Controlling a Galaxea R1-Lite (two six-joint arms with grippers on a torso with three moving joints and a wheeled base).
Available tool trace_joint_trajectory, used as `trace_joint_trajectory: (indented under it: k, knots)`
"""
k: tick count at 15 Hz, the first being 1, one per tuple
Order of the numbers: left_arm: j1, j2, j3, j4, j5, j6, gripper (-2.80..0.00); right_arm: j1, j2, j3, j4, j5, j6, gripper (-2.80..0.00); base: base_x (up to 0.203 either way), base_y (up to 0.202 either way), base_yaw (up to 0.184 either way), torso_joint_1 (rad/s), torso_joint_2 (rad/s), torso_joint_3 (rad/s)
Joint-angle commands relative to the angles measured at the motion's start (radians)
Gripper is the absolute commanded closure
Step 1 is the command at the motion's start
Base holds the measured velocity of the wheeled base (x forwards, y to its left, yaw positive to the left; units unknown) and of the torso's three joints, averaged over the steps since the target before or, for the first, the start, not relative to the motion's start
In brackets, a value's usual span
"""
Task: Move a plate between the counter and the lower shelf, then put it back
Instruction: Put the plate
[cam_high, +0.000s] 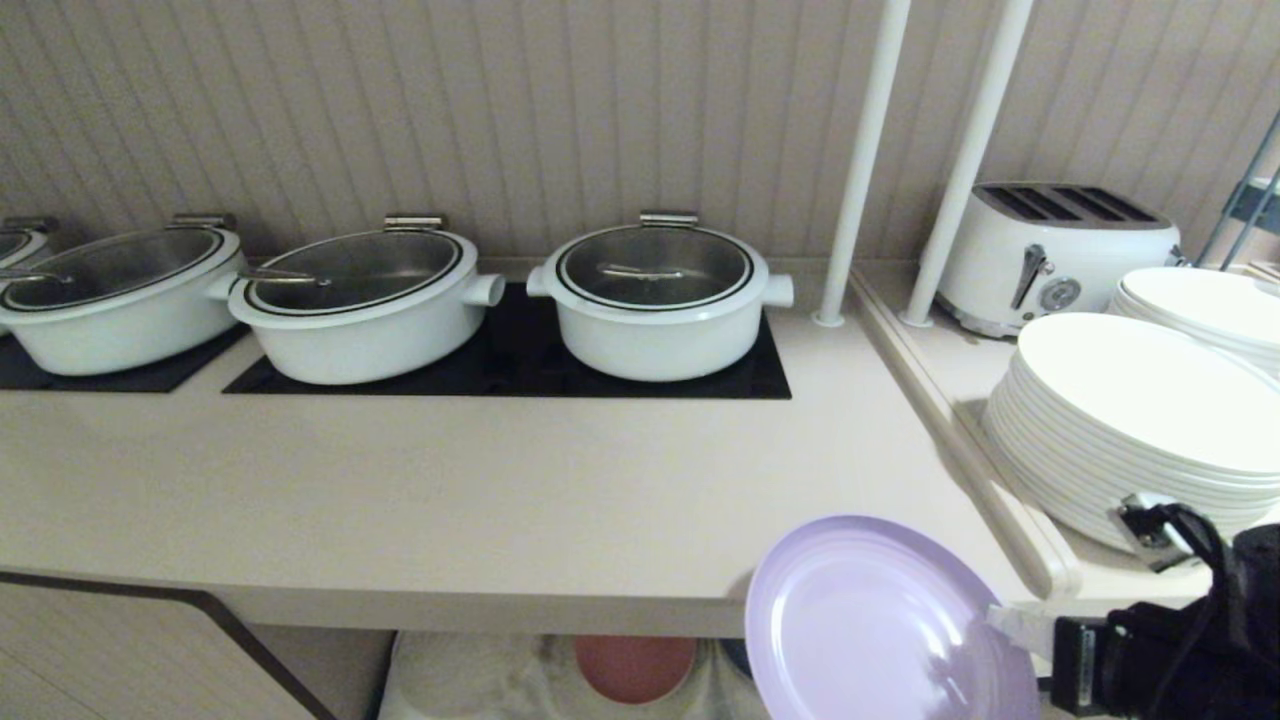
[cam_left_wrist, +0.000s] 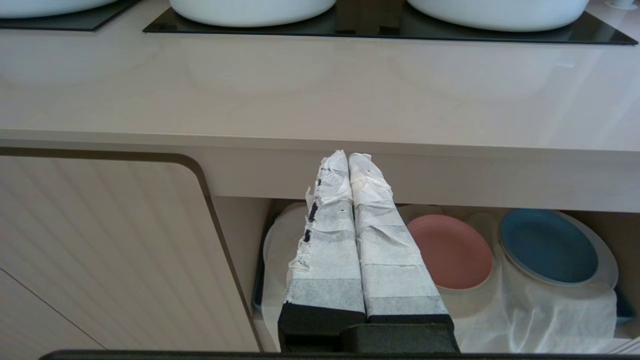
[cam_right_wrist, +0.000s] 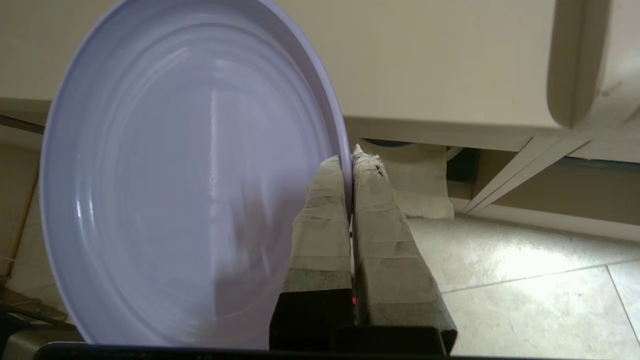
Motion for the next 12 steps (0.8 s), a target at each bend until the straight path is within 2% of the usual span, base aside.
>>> trace_joint_trajectory:
  k: [1,8,12]
  knots:
    - [0.000,0.001,0.000,-0.001,0.000,-0.001,0.00,-0.001,0.054,-0.085,0.033,0.006,0.003,0.00,0.000,0.000,0.000,0.000,0.00,0.000]
    - [0.000,0.001,0.000,-0.001,0.000,-0.001,0.00,-0.007,0.265,-0.273,0.037,0.009,0.008,0.00,0.000,0.000,0.000,0.000,0.00,0.000]
    - [0.000,0.001,0.000,-0.001,0.000,-0.001,0.00,-0.012,0.407,-0.426,0.039,0.005,0.052,0.00,0.000,0.000,0.000,0.000,0.00,0.000]
